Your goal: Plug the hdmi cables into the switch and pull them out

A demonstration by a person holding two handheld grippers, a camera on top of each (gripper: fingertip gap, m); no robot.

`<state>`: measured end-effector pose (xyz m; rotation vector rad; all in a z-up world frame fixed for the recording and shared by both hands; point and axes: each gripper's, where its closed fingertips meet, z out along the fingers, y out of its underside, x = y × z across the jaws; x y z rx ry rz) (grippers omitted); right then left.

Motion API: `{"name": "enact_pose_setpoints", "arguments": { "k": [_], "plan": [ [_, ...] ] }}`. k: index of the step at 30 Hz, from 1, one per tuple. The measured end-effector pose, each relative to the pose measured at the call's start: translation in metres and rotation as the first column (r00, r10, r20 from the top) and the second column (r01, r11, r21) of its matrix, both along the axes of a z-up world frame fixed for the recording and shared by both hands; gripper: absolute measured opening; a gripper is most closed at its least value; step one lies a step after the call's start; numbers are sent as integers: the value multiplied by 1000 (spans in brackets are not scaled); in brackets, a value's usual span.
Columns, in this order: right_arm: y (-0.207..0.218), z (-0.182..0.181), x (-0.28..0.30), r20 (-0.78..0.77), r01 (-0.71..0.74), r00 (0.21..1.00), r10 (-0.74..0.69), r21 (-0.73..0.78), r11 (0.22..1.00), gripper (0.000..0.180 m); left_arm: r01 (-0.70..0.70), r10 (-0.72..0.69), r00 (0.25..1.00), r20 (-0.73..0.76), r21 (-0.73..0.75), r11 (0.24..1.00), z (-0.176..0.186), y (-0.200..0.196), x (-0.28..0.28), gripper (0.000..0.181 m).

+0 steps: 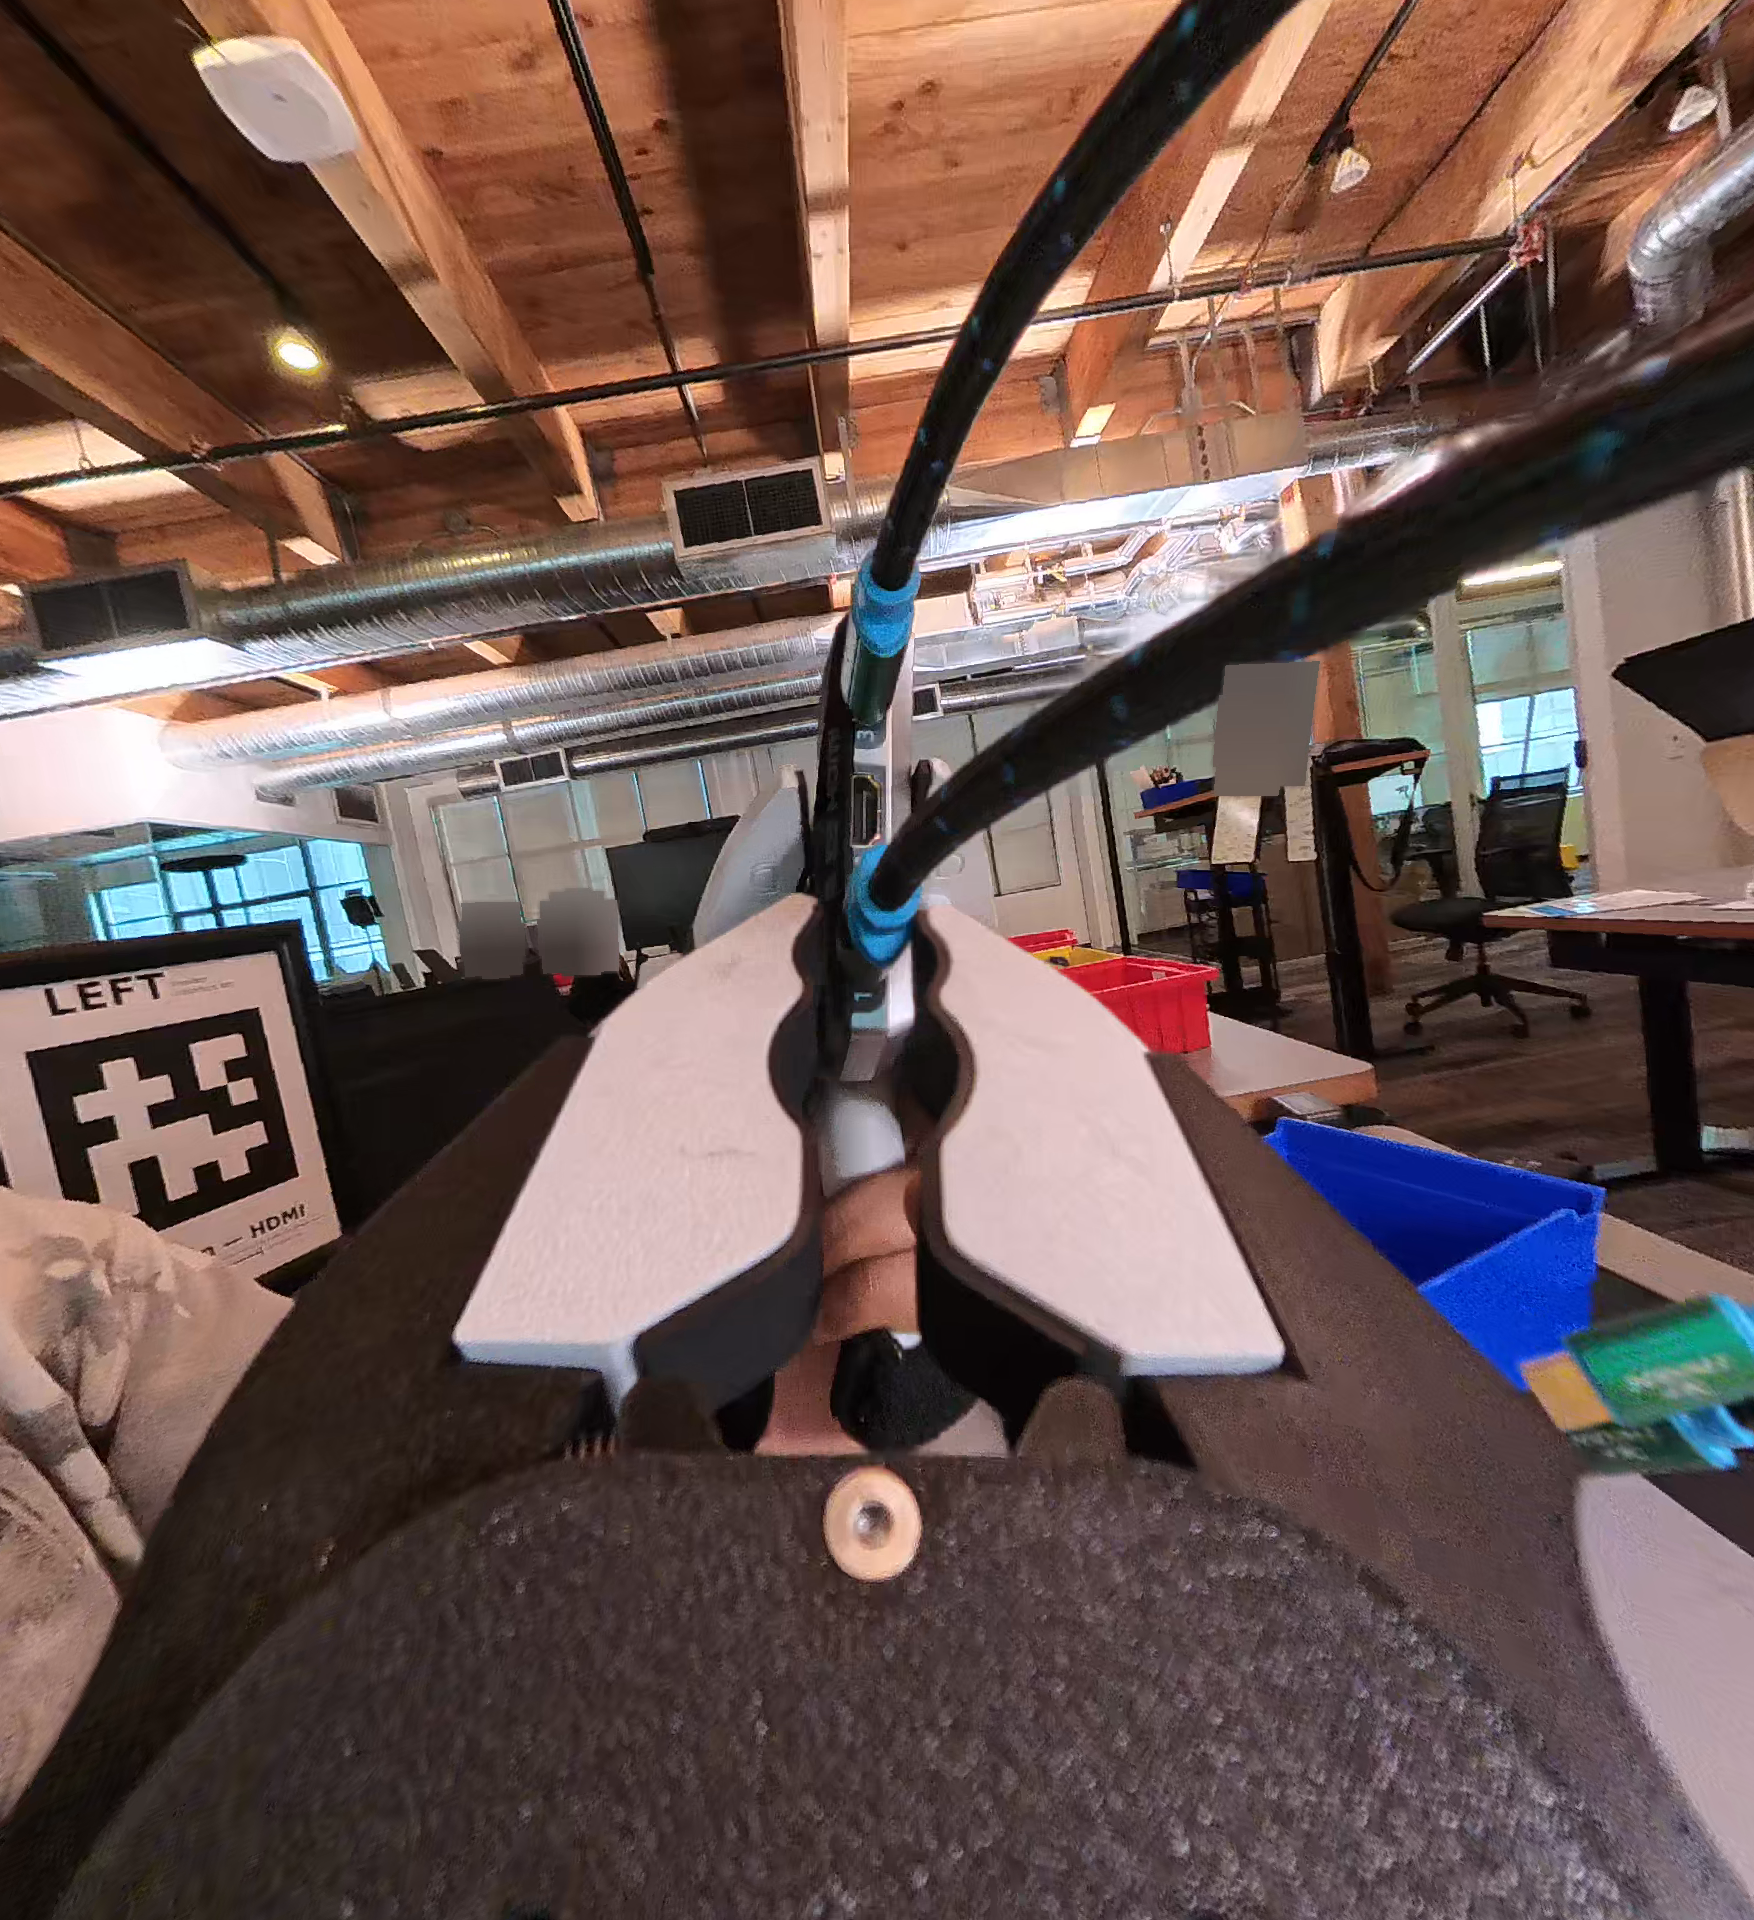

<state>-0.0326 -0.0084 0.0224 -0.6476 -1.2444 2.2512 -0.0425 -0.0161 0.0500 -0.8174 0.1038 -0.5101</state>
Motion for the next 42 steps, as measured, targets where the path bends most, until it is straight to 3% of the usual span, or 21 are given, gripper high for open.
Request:
{"name": "enact_pose_setpoints", "arguments": {
  "k": [11, 13, 14, 16, 22, 25, 28, 31, 34, 37, 42],
  "plan": [
    [12, 1, 6, -60, -35, 998, 36, 12, 999, 10, 12, -19, 997, -78, -95, 995, -6, 10, 8, 25],
    [59, 22, 20, -136, -41, 991, 17, -177, 983, 10, -17, 16, 1000, -11, -50, 999, 0, 0, -13, 24],
    [81, 27, 28, -148, -10, 989, -17, -179, 984, 10, -15, 16, 999, 33, -35, 999, 4, -10, -31, 24],
    [97, 29, 37, -151, 114, 981, -125, -76, 991, 11, -83, 84, 996, -1, -88, 993, 3, -16, -51, 24],
    [128, 37, 46, -130, 183, 973, -190, -67, 981, 11, -90, 85, 995, -44, -133, 987, -1, -8, -52, 25],
    [139, 30, 40, -39, 206, 978, -206, -20, 978, 11, -104, 98, 994, -48, -148, 984, 0, -8, -55, 25],
    [151, 10, 30, 125, 265, 951, -284, 146, 953, 11, -149, 137, 988, -78, -187, 971, -1, -8, -60, 25],
    [172, -1, 34, 210, 343, 884, -418, 319, 884, 11, -316, 285, 947, -150, -266, 911, -8, -5, -77, 24],
    [194, -19, 42, 335, 346, 778, -532, 477, 808, 11, -353, 314, 933, -175, -273, 895, -7, -9, -84, 24],
    [218, -61, 48, 436, 317, 578, -690, 659, 682, 11, -349, 313, 935, -170, -265, 899, -3, -12, -85, 24],
    [241, -146, 45, 460, 261, 303, -835, 802, 537, 11, -352, 309, 932, -188, -267, 897, -2, -11, -80, 25]
  ]
}}
